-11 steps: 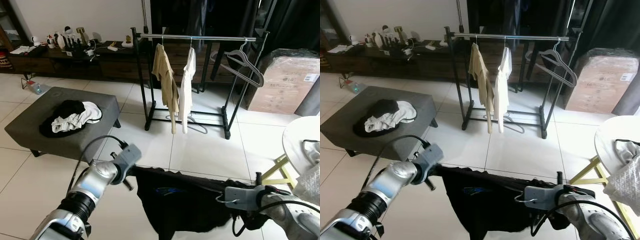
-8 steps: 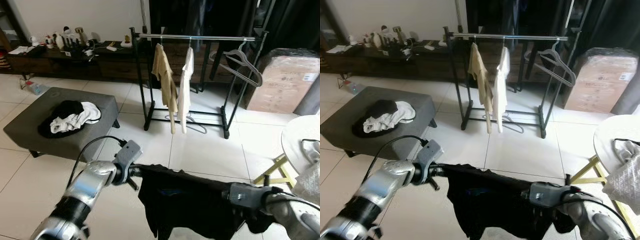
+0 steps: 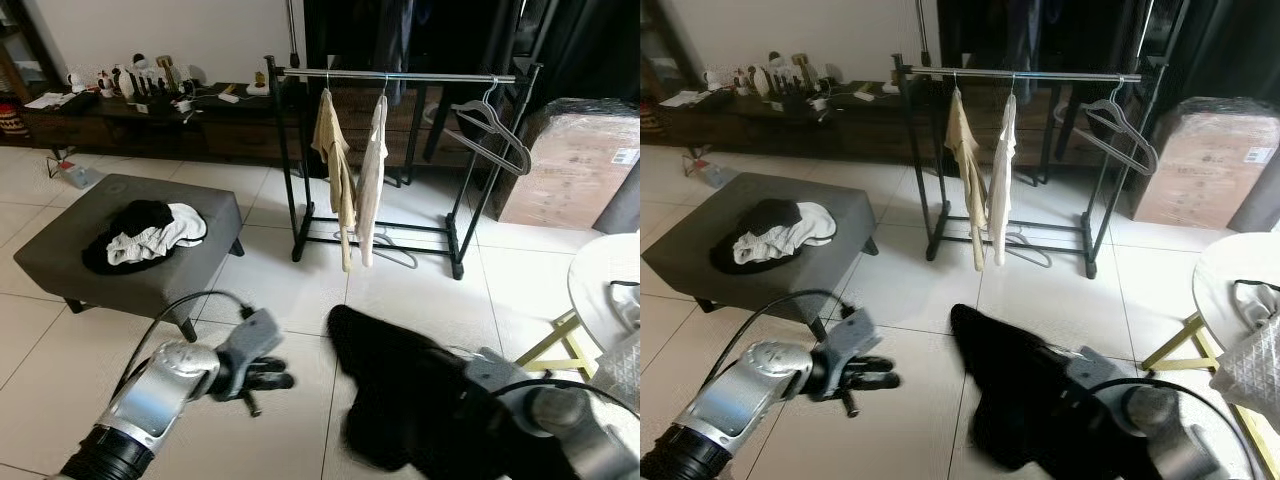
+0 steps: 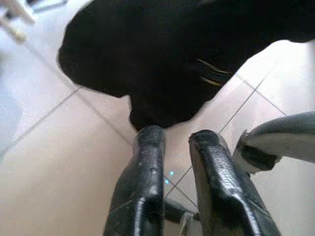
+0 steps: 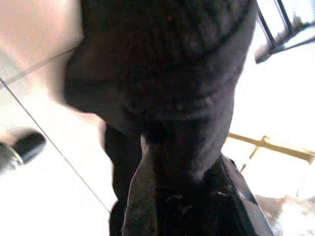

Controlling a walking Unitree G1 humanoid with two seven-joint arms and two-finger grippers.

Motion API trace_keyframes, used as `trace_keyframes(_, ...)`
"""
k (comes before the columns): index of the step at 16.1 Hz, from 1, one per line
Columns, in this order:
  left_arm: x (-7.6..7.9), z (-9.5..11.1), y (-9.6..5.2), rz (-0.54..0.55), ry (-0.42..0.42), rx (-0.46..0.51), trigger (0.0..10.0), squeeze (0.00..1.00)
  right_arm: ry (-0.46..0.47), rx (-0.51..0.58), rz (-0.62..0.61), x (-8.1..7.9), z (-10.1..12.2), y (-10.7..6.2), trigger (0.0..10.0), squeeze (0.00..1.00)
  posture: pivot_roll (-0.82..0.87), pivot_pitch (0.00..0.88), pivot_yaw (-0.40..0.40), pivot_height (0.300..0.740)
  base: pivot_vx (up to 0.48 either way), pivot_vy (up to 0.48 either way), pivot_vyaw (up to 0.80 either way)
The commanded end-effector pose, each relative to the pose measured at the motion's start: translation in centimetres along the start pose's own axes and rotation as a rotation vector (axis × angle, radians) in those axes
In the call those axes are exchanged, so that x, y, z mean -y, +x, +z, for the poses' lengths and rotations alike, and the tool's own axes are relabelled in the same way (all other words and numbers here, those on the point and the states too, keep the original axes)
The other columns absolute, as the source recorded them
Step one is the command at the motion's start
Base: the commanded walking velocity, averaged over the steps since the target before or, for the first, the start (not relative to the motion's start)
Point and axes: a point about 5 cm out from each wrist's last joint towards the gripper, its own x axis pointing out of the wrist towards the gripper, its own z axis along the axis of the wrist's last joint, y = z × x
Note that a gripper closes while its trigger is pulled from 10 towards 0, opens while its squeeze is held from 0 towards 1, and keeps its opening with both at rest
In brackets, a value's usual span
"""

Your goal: Hang hanger

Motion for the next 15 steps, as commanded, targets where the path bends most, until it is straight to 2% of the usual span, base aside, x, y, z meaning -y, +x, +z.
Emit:
trace_keyframes(1, 0.0, -0.2, -0.1, 0.009, 0.022, -0.026, 10.0, 1.0, -0.012, 0.069, 0.012, 0.0, 1.4, -0.3, 10.0, 0.0, -0.14, 0.103, 0.017, 0.74, 0.0, 0.0, 0.0)
trace_keyframes(3, -1.6, 0.1, -1.0, 0.132, 0.046, 0.019, 10.0, 1.0, -0.088, 0.082, 0.073, -0.9, 1.6, -0.2, 10.0, 0.0, -0.14, 0.115, 0.02, 0.74, 0.0, 0.0, 0.0)
trace_keyframes(4, -2.5, 0.8, -1.6, 0.189, 0.067, 0.093, 10.0, 1.0, -0.139, 0.064, 0.093, -1.1, 1.3, 0.0, 10.0, 0.0, -0.14, 0.121, 0.021, 0.74, 0.0, 0.0, 0.0)
trace_keyframes(5, -2.8, 1.6, -2.2, 0.2, 0.079, 0.178, 10.0, 1.0, -0.18, 0.056, 0.125, -1.4, 1.1, 0.2, 10.0, 0.0, -0.13, 0.126, 0.022, 0.74, 0.0, 0.0, 0.0)
trace_keyframes(6, -2.5, 2.4, -2.9, 0.158, 0.085, 0.251, 10.0, 1.0, -0.218, 0.057, 0.187, -1.9, 1.0, 0.5, 10.0, 0.0, -0.13, 0.129, 0.024, 0.74, 0.0, 0.0, 0.0)
trace_keyframes(8, -1.9, 1.3, -3.7, 0.071, 0.124, 0.188, 10.0, 1.0, -0.346, 0.051, 0.293, -2.7, 1.0, 0.8, 10.0, 0.0, -0.12, 0.135, 0.03, 0.74, 0.0, 0.0, 0.0)
trace_keyframes(9, -1.8, 0.9, -3.7, 0.05, 0.14, 0.179, 10.0, 0.76, -0.376, 0.063, 0.317, -2.7, 1.4, 0.8, 10.0, 0.0, -0.12, 0.138, 0.031, 0.74, 0.0, 0.0, 0.0)
trace_keyframes(10, -1.4, 0.9, -3.5, -0.002, 0.165, 0.192, 10.0, 0.0, -0.381, 0.086, 0.321, -2.5, 2.2, 0.8, 10.0, 0.0, -0.11, 0.138, 0.031, 0.74, 0.0, 0.0, 0.0)
trace_keyframes(11, -1.0, 1.0, -3.4, -0.037, 0.17, 0.198, 10.0, 0.0, -0.382, 0.1, 0.327, -2.4, 2.6, 0.8, 10.0, 0.0, -0.11, 0.141, 0.033, 0.74, 0.0, 0.0, 0.0)
trace_keyframes(12, 0.2, 1.2, -3.0, -0.17, 0.165, 0.211, 10.0, 0.0, -0.394, 0.169, 0.368, -2.5, 4.2, 0.5, 10.0, 0.0, -0.12, 0.142, 0.036, 0.74, 0.0, 0.0, 0.0)
trace_keyframes(15, 1.8, 1.8, -1.8, -0.323, 0.195, 0.221, 10.0, 0.0, -0.417, 0.226, 0.411, -2.7, 5.9, 0.3, 10.0, 0.0, -0.12, 0.141, 0.042, 0.74, 0.0, 0.0, 0.0)
